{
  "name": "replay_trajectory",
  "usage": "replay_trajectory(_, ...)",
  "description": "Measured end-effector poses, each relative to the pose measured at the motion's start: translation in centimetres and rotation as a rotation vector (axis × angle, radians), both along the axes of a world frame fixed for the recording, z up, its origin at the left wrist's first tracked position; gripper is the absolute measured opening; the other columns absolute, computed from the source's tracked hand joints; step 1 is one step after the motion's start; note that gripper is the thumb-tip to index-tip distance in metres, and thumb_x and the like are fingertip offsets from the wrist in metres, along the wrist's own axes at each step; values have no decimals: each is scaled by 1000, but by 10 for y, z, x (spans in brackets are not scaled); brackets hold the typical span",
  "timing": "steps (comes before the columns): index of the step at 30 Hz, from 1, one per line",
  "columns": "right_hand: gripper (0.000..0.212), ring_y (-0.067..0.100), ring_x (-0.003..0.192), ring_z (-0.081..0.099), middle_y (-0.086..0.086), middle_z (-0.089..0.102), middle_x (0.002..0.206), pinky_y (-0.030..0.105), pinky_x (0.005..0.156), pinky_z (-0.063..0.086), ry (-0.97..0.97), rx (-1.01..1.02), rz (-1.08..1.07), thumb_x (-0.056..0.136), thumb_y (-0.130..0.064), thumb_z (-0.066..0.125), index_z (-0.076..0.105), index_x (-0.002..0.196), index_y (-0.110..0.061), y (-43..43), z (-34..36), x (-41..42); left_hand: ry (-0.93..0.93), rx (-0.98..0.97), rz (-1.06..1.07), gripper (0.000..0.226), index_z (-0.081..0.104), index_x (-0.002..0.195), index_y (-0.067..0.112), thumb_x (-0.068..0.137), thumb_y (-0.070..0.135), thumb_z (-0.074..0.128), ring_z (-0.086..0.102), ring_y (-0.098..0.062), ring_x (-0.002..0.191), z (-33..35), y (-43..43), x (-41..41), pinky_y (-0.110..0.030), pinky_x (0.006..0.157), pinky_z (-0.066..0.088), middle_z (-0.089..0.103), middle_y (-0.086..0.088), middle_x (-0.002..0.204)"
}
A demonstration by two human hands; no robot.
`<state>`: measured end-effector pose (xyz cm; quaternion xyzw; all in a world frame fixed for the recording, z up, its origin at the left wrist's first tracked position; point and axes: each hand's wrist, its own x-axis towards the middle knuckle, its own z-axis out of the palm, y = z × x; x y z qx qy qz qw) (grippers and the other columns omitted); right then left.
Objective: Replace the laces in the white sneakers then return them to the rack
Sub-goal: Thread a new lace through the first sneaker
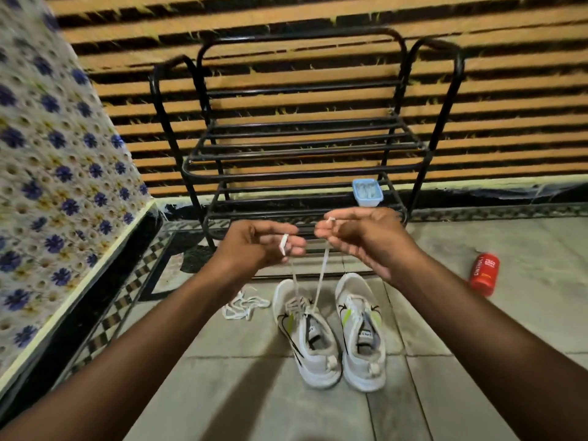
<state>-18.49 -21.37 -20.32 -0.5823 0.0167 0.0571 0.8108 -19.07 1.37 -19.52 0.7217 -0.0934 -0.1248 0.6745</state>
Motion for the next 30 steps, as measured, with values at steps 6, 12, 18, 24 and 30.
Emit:
replay_trajectory(6,7,11,52,62,9,75,71,25,50,47,-231,-417,-139,89,-13,75,76,84,-8,16,5,5,-178,201,183,21,81,89,16,100,23,65,56,-11,60,3,-7,8,-23,51,44,70,-5,71)
replay_trajectory(12,11,9,67,67,-2,73,71,35,65,55,-372,-489,-231,89,-20,74,78,79,-22,36,12,8,-227,36,269,8,81,95,15,93,14,73,66,-12,68,5,-11,10,-20,60,52,75,-8,79)
replay_trajectory(18,12,13,68,69,0,74,72,29,61,56,-425,-471,-288,89,-18,74,78,79,-22,46,9,9,-216,-61,323,13,82,97,17,95,15,70,62,-11,67,0,-13,13,-21,59,50,72,-8,76)
replay_trajectory(24,10,14,82,73,-4,77,82,41,80,61,-470,-436,-296,82,-7,79,79,86,-16,50,10,7,-206,-108,384,8,79,90,18,90,11,77,68,-16,70,-2,-14,15,-25,61,54,76,-11,83)
replay_trajectory(30,21,12,78,72,-1,74,77,25,73,60,-456,-336,-329,78,-1,81,74,93,-13,51,10,4,-188,-94,405,7,79,86,24,89,18,79,72,-17,81,-1,-16,14,-31,68,57,77,-3,87)
